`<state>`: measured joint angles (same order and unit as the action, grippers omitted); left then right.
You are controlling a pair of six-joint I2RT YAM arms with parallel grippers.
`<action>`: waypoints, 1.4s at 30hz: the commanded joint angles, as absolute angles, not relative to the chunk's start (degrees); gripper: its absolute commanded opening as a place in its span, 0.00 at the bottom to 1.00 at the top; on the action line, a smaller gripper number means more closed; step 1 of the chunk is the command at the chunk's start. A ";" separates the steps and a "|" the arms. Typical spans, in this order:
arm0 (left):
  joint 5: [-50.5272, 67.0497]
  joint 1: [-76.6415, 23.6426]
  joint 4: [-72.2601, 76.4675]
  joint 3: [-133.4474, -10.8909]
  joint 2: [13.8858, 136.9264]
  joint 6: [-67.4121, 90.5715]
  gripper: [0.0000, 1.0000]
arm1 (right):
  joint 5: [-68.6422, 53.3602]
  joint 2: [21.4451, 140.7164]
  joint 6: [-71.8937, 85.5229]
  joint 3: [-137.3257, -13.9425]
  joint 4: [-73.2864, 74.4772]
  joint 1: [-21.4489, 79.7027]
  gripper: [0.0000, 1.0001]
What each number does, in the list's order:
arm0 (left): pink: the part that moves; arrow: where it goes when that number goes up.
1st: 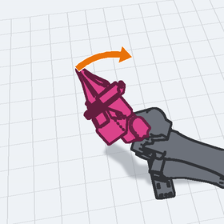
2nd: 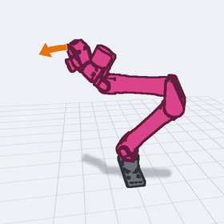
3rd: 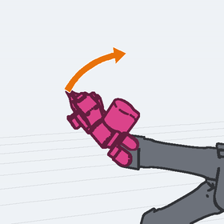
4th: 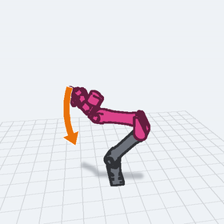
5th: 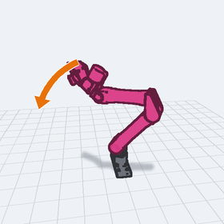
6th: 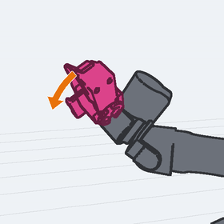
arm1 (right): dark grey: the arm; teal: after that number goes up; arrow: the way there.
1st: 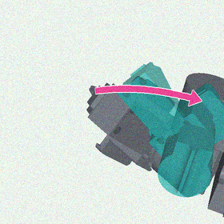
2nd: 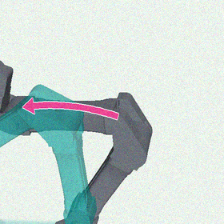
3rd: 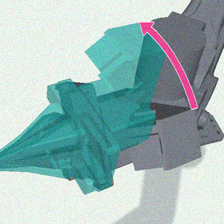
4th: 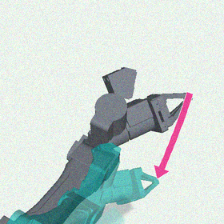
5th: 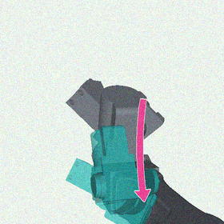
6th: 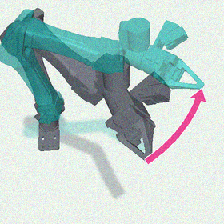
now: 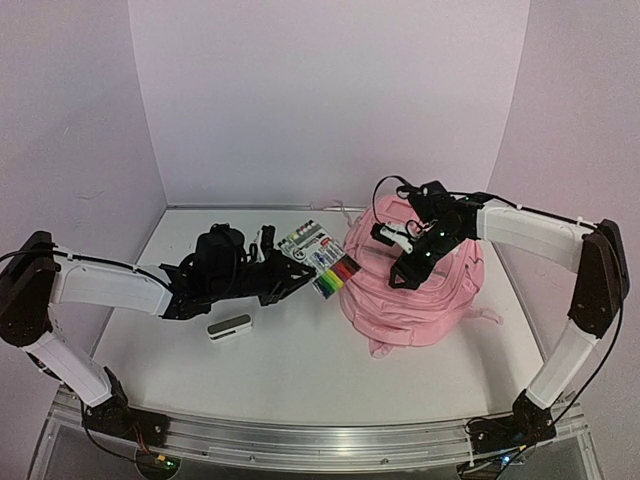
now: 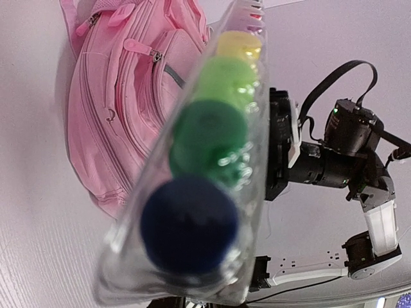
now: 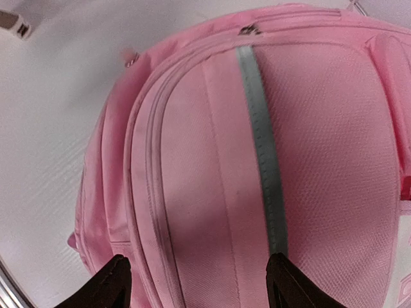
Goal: Pack the student bag
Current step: Place the stationery in the student bag.
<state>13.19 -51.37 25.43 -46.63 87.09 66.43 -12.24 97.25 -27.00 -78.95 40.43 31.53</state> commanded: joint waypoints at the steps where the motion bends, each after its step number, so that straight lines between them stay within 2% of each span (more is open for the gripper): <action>1: 12.03 -51.26 27.35 -46.64 86.21 67.53 0.00 | -1.62 95.48 -33.24 -75.80 38.55 34.23 0.70; 4: 12.27 -51.32 27.82 -46.58 86.51 67.78 0.00 | 2.45 95.51 -33.47 -74.89 36.16 34.40 0.62; 10: 12.38 -51.35 27.82 -46.33 86.52 67.86 0.00 | 2.51 95.07 -31.45 -78.73 35.72 34.38 0.31; 14: 12.39 -51.33 27.53 -46.32 86.48 67.71 0.00 | 2.49 96.16 -30.29 -82.15 36.05 34.37 0.03; 15: 12.45 -51.33 27.35 -46.36 86.51 67.64 0.00 | 2.14 96.30 -30.06 -83.39 36.46 34.42 0.00; 23: 16.24 -51.33 25.46 -49.32 88.70 66.01 0.00 | -11.29 98.62 -21.91 -97.54 42.36 34.39 0.00; 30: 23.06 -51.25 21.45 -59.10 96.45 63.84 0.00 | -20.97 103.57 -12.36 -108.25 42.74 34.37 0.00; 42: 31.79 -47.21 24.75 -71.02 108.10 73.87 0.00 | -28.30 103.31 -8.48 -107.71 42.24 34.46 0.00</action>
<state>27.76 -48.32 20.05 -66.38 105.37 69.39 -19.49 105.73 -10.30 -104.53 48.95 33.19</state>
